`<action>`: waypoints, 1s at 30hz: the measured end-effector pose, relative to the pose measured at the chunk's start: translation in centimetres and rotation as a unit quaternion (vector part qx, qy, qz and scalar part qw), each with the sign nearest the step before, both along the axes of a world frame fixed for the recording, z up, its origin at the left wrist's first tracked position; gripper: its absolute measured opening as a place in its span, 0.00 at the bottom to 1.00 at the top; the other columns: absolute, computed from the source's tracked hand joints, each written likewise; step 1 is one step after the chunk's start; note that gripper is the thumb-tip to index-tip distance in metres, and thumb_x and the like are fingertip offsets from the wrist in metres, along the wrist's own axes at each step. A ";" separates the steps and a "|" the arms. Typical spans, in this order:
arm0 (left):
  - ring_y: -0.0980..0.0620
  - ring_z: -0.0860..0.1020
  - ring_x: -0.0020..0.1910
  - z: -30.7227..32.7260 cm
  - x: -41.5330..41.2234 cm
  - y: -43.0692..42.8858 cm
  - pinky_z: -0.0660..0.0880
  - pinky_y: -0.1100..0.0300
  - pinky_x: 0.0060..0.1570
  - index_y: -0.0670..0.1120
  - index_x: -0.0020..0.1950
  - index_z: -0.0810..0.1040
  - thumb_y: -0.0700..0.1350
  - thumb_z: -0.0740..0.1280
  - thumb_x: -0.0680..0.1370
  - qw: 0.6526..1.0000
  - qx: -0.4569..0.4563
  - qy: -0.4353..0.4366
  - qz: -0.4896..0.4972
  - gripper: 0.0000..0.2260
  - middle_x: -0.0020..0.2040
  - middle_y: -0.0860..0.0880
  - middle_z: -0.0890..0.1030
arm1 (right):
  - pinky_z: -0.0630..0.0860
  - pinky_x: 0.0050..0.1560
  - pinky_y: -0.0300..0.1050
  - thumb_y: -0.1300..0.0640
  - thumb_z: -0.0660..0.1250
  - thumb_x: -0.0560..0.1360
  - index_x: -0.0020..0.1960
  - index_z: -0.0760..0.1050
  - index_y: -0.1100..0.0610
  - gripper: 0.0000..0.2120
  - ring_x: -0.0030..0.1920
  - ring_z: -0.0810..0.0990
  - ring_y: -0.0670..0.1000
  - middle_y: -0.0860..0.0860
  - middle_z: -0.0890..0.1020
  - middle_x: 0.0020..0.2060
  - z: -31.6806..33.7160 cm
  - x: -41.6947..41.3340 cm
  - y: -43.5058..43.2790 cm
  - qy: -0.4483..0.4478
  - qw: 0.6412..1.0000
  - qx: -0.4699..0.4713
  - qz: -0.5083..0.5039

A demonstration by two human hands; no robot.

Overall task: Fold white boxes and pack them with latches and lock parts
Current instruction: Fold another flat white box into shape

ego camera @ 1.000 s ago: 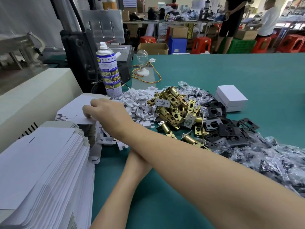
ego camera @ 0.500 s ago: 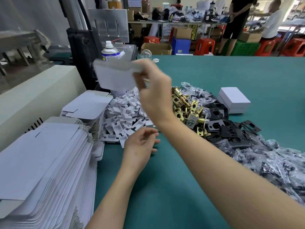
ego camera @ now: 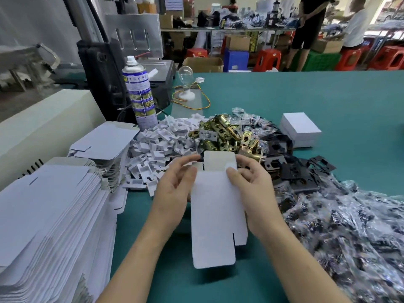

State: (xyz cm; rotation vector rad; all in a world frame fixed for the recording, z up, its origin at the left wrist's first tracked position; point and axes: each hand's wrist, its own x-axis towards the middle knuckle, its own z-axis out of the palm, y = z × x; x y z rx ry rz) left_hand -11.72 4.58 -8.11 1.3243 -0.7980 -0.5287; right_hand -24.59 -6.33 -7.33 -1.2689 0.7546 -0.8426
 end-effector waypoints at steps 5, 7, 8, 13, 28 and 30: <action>0.61 0.81 0.37 -0.4 0.0 -0.3 0.76 0.66 0.34 0.58 0.54 0.82 0.40 0.71 0.82 0.991 0.049 -0.065 0.110 0.11 0.45 0.58 0.87 | 0.80 0.47 0.37 0.50 0.73 0.78 0.73 0.69 0.43 0.26 0.54 0.81 0.39 0.40 0.81 0.58 -1.5 -0.2 0.9 0.109 0.990 -0.089 0.021; 0.56 0.83 0.35 -0.4 0.2 -0.3 0.78 0.61 0.34 0.60 0.56 0.81 0.42 0.72 0.82 0.986 0.040 -0.055 0.155 0.12 0.42 0.56 0.87 | 0.74 0.60 0.37 0.43 0.75 0.74 0.80 0.60 0.44 0.40 0.64 0.73 0.35 0.38 0.72 0.68 -1.7 -0.3 1.7 0.191 0.969 -0.143 0.068; 0.53 0.83 0.35 -0.4 0.3 -0.2 0.79 0.60 0.35 0.62 0.59 0.80 0.42 0.72 0.82 0.984 0.035 -0.057 0.167 0.14 0.40 0.53 0.87 | 0.71 0.64 0.40 0.39 0.76 0.71 0.81 0.58 0.45 0.45 0.68 0.69 0.37 0.38 0.69 0.70 -1.7 -0.1 2.1 0.214 0.959 -0.164 0.089; 0.53 0.86 0.45 0.3 0.1 0.2 0.81 0.62 0.42 0.64 0.65 0.80 0.58 0.73 0.75 0.999 0.004 0.035 0.035 0.18 0.46 0.52 0.88 | 0.77 0.62 0.43 0.40 0.79 0.63 0.69 0.65 0.31 0.39 0.67 0.74 0.40 0.37 0.75 0.65 -0.8 0.5 3.3 0.133 0.966 -0.148 0.163; 0.42 0.81 0.67 1.2 -0.4 1.3 0.81 0.48 0.63 0.51 0.74 0.78 0.52 0.69 0.78 0.973 0.046 0.187 -0.126 0.23 0.68 0.45 0.83 | 0.77 0.62 0.37 0.43 0.80 0.66 0.61 0.56 0.12 0.42 0.65 0.77 0.35 0.25 0.74 0.66 -0.6 -0.3 3.3 0.071 0.960 -0.144 0.229; 0.42 0.81 0.67 1.2 -0.2 1.3 0.81 0.47 0.64 0.53 0.71 0.80 0.53 0.72 0.76 0.975 0.038 0.180 -0.127 0.24 0.69 0.46 0.82 | 0.78 0.62 0.40 0.45 0.80 0.67 0.62 0.57 0.12 0.42 0.65 0.79 0.37 0.28 0.76 0.66 -0.7 -0.2 3.2 0.065 0.961 -0.142 0.229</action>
